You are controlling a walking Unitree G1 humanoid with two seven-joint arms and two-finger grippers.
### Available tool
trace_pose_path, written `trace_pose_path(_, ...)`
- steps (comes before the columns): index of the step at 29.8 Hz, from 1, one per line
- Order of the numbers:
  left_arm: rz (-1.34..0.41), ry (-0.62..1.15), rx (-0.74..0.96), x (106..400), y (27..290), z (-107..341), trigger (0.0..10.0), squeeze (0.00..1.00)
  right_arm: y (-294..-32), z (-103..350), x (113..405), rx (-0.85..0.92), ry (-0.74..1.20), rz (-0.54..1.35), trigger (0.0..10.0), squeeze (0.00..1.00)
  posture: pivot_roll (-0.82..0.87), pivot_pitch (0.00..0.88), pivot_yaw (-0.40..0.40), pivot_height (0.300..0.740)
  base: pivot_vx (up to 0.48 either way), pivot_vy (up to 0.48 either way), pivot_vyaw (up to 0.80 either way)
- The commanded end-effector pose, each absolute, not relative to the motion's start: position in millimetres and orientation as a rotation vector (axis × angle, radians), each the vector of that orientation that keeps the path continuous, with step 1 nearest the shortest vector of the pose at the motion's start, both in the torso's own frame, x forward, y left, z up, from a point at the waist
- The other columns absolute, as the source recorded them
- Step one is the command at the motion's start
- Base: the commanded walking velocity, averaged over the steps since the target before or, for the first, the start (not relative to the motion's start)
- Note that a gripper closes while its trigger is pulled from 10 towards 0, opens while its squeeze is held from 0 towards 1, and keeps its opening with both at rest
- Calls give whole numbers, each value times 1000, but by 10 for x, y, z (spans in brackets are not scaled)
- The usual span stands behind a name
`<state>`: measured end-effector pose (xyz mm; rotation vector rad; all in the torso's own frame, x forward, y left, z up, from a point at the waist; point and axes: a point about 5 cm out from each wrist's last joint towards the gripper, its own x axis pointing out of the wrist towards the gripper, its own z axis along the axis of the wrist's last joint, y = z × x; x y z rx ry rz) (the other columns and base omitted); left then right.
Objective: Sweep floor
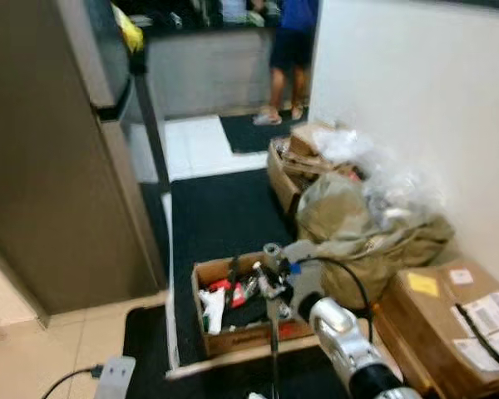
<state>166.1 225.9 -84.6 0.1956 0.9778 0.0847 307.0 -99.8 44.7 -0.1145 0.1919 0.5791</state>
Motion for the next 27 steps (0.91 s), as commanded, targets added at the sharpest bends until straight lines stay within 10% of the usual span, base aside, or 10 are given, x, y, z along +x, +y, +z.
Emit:
trace_pose_path(1, 70, 969, 211, 1699, 2254, -830, 10000, 0, -973, 469, 3076, -117, 168, 599, 10000, 0, -14, 0, 27, 740, 0, 0, 675)
trace_pose_path(27, 20, 975, 218, 1707, 2149, -849, 10000, 0, -1052, 744, 3143, 0, 21, 631, 10000, 0, -77, 0, 16, 740, 0, 0, 675)
